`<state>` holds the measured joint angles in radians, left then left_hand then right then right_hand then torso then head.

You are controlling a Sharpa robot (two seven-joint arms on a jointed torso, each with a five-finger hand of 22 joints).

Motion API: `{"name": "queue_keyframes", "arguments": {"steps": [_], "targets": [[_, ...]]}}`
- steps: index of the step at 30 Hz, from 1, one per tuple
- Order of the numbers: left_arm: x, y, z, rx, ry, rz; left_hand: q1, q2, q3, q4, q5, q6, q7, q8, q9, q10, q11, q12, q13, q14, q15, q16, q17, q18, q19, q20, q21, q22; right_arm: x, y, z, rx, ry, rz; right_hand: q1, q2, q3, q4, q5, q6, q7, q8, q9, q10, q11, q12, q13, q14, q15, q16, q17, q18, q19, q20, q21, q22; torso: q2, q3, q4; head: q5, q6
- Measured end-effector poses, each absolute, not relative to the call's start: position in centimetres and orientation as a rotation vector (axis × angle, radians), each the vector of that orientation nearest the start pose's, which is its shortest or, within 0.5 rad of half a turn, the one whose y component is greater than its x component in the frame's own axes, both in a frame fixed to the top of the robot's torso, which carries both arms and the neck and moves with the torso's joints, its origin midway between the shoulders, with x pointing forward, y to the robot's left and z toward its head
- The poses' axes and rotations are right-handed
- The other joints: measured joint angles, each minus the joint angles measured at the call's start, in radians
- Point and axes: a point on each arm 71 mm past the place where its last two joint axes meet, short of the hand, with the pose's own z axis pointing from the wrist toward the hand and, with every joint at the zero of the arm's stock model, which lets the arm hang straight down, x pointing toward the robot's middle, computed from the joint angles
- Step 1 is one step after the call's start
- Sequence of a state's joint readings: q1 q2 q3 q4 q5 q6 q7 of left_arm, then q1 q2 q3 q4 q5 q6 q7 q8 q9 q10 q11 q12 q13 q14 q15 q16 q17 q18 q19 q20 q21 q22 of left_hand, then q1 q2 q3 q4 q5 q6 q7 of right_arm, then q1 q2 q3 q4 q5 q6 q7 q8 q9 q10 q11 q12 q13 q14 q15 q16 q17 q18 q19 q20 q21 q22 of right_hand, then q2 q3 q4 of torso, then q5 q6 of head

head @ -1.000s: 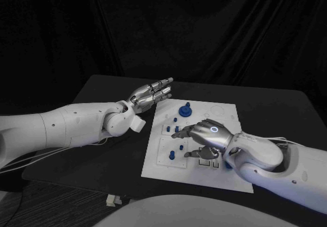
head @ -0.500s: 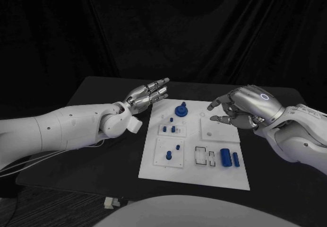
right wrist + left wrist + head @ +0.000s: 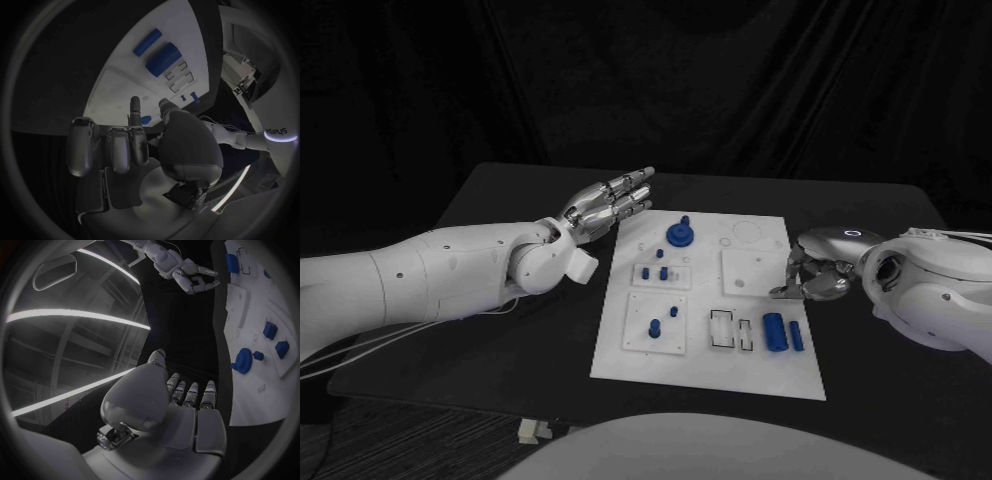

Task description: Assemble the parts on the task board

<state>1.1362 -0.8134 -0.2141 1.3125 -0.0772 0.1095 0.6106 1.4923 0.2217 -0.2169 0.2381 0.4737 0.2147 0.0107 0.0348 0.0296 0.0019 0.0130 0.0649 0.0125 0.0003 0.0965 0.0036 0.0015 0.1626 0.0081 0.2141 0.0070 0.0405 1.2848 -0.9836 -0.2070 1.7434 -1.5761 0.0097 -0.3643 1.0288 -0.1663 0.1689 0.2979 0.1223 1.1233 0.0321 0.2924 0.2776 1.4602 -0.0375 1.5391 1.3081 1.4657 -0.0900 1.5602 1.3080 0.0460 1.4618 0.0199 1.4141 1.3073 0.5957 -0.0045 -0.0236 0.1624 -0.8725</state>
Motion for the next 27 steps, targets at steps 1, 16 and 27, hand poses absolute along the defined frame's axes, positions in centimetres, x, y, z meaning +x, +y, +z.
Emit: {"name": "queue_keyframes", "arguments": {"steps": [1,16,27], "targets": [[47.3,24.1,-26.5,-0.977,1.582,-1.775,0.0,0.0,0.001,-0.001,0.0,0.0,0.0,0.0,0.0,0.0,0.0,0.0,0.0,0.0,0.0,0.0,0.0,0.0,0.0,0.0,0.0,0.0,43.1,-21.9,-21.4,-0.363,2.041,0.294,-0.012,0.001,0.003,-0.003,0.005,0.013,-0.002,0.004,0.006,0.0,0.0,0.005,0.0,0.002,-0.002,0.0,0.0,-0.001,0.002,-0.002,0.02,0.0,0.0,0.0,-0.0001,-0.001,0.0],[47.1,24.2,-26.8,-0.985,1.588,-1.774,0.0,0.0,0.001,-0.001,0.0,0.004,0.004,0.0,0.001,0.0,0.007,0.0,0.0,0.0,0.0,0.0,0.0,0.0,0.0,0.0,0.0,0.0,43.5,-21.7,-23.1,-0.262,2.152,0.165,-0.104,-0.037,-0.01,0.001,-0.007,0.202,-0.052,0.044,0.088,0.005,-0.038,0.025,0.0,0.0,-0.043,0.004,0.0,-0.015,0.005,-0.034,0.09,0.001,0.0,-0.0002,0.0001,-0.004,0.0],[47.1,24.2,-26.8,-0.986,1.59,-1.775,0.0,0.0,0.001,-0.001,0.0,0.004,0.004,0.0,0.001,0.0,0.007,0.0,0.0,0.0,0.0,0.0,-0.001,0.0,0.0,0.0,0.0,0.0,43.5,-21.6,-23.4,-0.216,2.174,0.159,-0.141,-0.051,-0.028,0.003,-0.051,0.238,-0.075,0.105,0.205,0.007,-0.057,0.025,0.0,0.0,-0.061,0.004,0.0,-0.015,0.007,-0.054,0.09,0.001,0.0,-0.0005,0.0001,-0.002,0.0]]}}
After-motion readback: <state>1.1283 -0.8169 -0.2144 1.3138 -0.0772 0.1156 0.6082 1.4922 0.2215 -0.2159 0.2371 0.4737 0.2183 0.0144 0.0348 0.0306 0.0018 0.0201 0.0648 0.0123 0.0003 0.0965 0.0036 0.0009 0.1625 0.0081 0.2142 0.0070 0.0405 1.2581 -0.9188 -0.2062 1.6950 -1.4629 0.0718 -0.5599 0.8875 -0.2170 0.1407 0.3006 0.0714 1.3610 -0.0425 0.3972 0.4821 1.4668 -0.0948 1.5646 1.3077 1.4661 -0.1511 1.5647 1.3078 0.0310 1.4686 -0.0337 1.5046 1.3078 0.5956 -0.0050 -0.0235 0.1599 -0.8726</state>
